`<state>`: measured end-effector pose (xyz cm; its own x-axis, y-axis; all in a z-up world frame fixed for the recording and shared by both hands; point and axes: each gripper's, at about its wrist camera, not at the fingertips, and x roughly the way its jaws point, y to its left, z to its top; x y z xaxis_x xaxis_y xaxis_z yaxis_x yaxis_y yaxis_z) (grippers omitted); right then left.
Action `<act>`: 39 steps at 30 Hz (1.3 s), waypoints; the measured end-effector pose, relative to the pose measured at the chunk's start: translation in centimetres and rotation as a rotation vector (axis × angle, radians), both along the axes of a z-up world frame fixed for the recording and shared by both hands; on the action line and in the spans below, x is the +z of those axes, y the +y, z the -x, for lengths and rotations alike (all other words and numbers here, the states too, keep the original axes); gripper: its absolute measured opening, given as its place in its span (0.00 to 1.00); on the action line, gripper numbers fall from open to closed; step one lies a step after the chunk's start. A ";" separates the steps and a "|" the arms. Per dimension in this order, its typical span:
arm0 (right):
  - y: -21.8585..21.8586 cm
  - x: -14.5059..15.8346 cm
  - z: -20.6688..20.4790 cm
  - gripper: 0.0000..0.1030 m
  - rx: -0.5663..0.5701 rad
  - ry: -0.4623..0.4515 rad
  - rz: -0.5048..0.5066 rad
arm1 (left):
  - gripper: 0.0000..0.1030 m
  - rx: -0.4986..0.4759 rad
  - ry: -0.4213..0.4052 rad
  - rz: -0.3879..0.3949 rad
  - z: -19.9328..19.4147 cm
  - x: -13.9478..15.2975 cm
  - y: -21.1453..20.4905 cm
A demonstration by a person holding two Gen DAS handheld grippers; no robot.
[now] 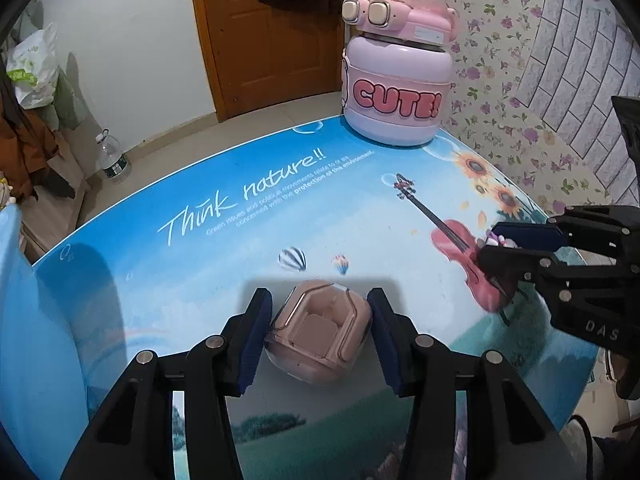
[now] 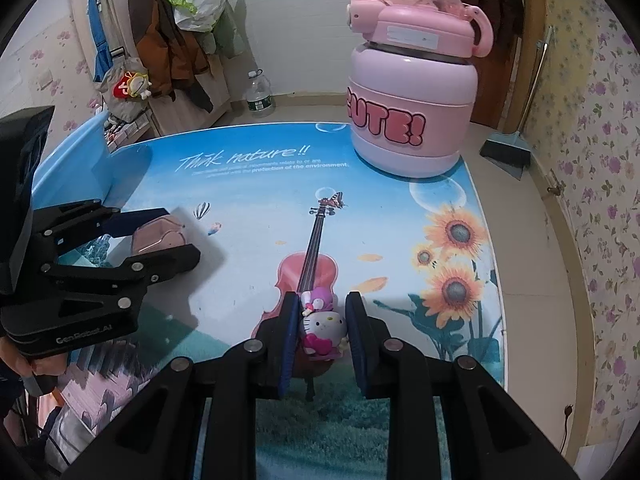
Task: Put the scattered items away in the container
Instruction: 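Lift the pink case with the left gripper while the right gripper lifts the figure, then carry the pink case and Hello Kitty figure over the light blue basin with both grippers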
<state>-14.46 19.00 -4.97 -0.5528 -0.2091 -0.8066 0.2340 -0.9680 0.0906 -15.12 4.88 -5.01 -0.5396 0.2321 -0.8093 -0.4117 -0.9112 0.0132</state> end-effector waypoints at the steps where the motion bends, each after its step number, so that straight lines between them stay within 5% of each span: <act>1: 0.0 0.0 -0.2 0.24 -0.003 0.000 0.001 | 0.45 0.002 0.003 0.006 -0.4 0.0 0.0; 25: -1.6 -0.2 -7.0 0.24 0.015 0.077 0.010 | 0.46 0.105 0.008 -0.019 -9.2 0.5 -3.6; 33: -1.8 -0.2 -7.9 0.25 0.029 0.106 0.004 | 0.46 0.069 0.018 -0.040 -9.7 0.5 -3.7; 39: -2.0 -0.4 -8.3 0.32 0.042 0.137 -0.005 | 0.57 0.018 0.062 -0.058 -9.3 0.9 -4.0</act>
<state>-6.21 17.01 -5.38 -0.6489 -0.2305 -0.7252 0.2841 -0.9575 0.0501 -5.84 0.87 -4.13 -0.5926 0.2676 -0.7597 -0.3954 -0.9184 -0.0152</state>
